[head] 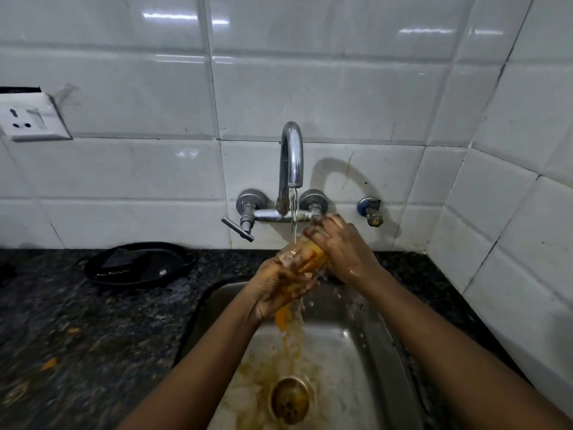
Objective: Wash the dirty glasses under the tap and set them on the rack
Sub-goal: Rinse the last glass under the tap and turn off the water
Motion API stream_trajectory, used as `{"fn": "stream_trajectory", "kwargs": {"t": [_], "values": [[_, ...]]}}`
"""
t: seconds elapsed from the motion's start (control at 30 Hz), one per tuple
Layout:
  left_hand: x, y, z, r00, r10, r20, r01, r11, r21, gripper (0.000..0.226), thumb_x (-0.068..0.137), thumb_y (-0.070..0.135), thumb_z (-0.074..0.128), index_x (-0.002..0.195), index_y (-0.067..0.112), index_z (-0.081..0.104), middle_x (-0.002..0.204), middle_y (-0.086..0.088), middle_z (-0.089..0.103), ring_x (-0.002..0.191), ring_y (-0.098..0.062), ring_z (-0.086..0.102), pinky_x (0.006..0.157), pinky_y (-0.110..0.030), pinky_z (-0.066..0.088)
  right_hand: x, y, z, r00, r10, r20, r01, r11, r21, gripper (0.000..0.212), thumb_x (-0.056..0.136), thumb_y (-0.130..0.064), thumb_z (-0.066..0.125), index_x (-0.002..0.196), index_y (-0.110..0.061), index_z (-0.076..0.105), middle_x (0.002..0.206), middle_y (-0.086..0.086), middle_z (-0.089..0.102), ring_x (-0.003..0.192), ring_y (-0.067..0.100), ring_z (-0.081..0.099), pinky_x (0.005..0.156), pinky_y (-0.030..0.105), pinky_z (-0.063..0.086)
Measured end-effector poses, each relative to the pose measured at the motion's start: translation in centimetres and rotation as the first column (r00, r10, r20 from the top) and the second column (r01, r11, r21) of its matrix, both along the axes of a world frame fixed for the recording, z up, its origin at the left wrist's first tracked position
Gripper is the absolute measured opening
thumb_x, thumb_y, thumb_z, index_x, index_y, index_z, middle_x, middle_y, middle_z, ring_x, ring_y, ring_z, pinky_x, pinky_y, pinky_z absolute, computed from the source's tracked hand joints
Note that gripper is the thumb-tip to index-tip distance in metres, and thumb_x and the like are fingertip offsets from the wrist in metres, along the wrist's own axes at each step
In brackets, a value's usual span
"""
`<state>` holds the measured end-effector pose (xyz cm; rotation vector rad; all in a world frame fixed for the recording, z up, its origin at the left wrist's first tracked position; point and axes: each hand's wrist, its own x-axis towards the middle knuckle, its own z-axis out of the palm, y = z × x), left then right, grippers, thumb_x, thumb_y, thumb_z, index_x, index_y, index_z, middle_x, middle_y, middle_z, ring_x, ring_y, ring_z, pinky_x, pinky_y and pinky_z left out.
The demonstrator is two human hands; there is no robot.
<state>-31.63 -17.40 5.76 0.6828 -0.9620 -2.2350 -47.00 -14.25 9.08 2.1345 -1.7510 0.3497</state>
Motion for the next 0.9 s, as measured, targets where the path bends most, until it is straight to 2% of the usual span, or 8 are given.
{"fn": "stream_trajectory", "kwargs": {"t": [0.23, 0.43, 0.53, 0.6, 0.67, 0.77, 0.83, 0.9], "values": [[0.4, 0.3, -1.1, 0.965, 0.096, 0.243, -0.115, 0.991, 0.065, 0.013, 0.082, 0.003, 0.057, 0.081, 0.012, 0.066, 0.074, -0.004, 0.066, 0.074, -0.015, 0.060, 0.069, -0.028, 0.049, 0.1, 0.3, 0.2, 0.962, -0.034, -0.272, -0.012, 0.986, -0.164, 0.063, 0.036, -0.017, 0.089, 0.096, -0.017, 0.071, 0.109, 0.012, 0.069, 0.101, 0.029, 0.066, 0.071, 0.035, 0.055], [0.7, 0.6, 0.6, 0.995, 0.088, 0.052, -0.079, 0.986, -0.150, 0.047, 0.076, -0.021, 0.039, 0.113, 0.006, 0.052, 0.110, -0.012, 0.064, 0.098, -0.027, 0.064, 0.078, -0.042, 0.056, 0.5, 0.7, -1.8, 0.987, -0.114, 0.117, 0.114, 0.993, -0.001, 0.052, 0.070, -0.023, 0.076, 0.114, -0.015, 0.050, 0.113, 0.009, 0.061, 0.103, 0.029, 0.057, 0.075, 0.039, 0.049], [0.8, 0.8, 0.2, 0.983, -0.022, 0.184, 0.083, 0.938, -0.336, 0.062, 0.073, -0.028, 0.037, 0.125, 0.005, 0.041, 0.129, -0.013, 0.056, 0.110, -0.025, 0.061, 0.076, -0.038, 0.059, 0.9, 0.8, -1.7, 0.966, -0.104, 0.237, 0.081, 0.991, 0.106, 0.062, 0.069, -0.027, 0.076, 0.119, -0.015, 0.042, 0.119, 0.007, 0.054, 0.107, 0.025, 0.050, 0.079, 0.036, 0.047], [0.8, 0.4, -0.2, 0.887, 0.006, 0.461, 0.334, 0.681, -0.652, 0.059, 0.076, -0.022, 0.048, 0.126, 0.008, 0.042, 0.132, -0.007, 0.051, 0.110, -0.014, 0.056, 0.084, -0.023, 0.054, 1.4, 0.6, -1.6, 0.981, -0.014, 0.194, -0.013, 0.991, 0.137, 0.072, 0.065, -0.017, 0.077, 0.128, -0.014, 0.041, 0.129, 0.008, 0.047, 0.117, 0.026, 0.044, 0.086, 0.040, 0.048], [1.2, -1.1, -0.8, 0.691, 0.272, 0.670, 0.679, 0.071, -0.730, 0.062, 0.080, -0.005, 0.057, 0.136, 0.014, 0.038, 0.136, -0.005, 0.045, 0.118, -0.018, 0.049, 0.095, -0.024, 0.047, 1.7, 0.3, -1.9, 0.988, 0.055, 0.142, -0.073, 0.989, 0.126, 0.067, 0.065, -0.013, 0.075, 0.126, -0.017, 0.046, 0.130, 0.008, 0.046, 0.119, 0.027, 0.042, 0.086, 0.044, 0.049], [2.0, -2.2, -1.1, 0.696, 0.620, 0.361, 0.698, -0.469, -0.541, 0.059, 0.077, 0.004, 0.065, 0.131, 0.019, 0.049, 0.129, -0.007, 0.058, 0.104, -0.024, 0.064, 0.074, -0.033, 0.056, 1.7, 0.1, -2.4, 0.983, 0.049, 0.177, -0.066, 0.993, 0.093, 0.059, 0.064, -0.017, 0.077, 0.118, -0.019, 0.051, 0.126, 0.007, 0.049, 0.116, 0.024, 0.044, 0.089, 0.043, 0.049], [1.8, -1.8, -0.5, 0.686, 0.645, 0.338, 0.692, -0.433, -0.578, 0.057, 0.074, 0.002, 0.067, 0.127, 0.018, 0.054, 0.125, -0.006, 0.061, 0.106, -0.021, 0.063, 0.081, -0.031, 0.055, 1.7, 0.1, -2.5, 0.965, 0.045, 0.257, -0.061, 0.997, 0.052, 0.061, 0.064, -0.016, 0.077, 0.120, -0.016, 0.052, 0.125, 0.009, 0.051, 0.116, 0.025, 0.044, 0.094, 0.043, 0.046], [1.5, -1.3, 0.0, 0.676, 0.459, 0.577, 0.664, -0.039, -0.747, 0.061, 0.077, -0.002, 0.061, 0.132, 0.020, 0.047, 0.132, -0.008, 0.054, 0.117, -0.023, 0.054, 0.094, -0.032, 0.048, 2.0, 0.2, -2.3, 0.940, 0.033, 0.339, -0.049, 0.998, 0.039, 0.064, 0.063, -0.013, 0.077, 0.123, -0.013, 0.052, 0.125, 0.010, 0.053, 0.116, 0.025, 0.044, 0.098, 0.040, 0.043]]}}
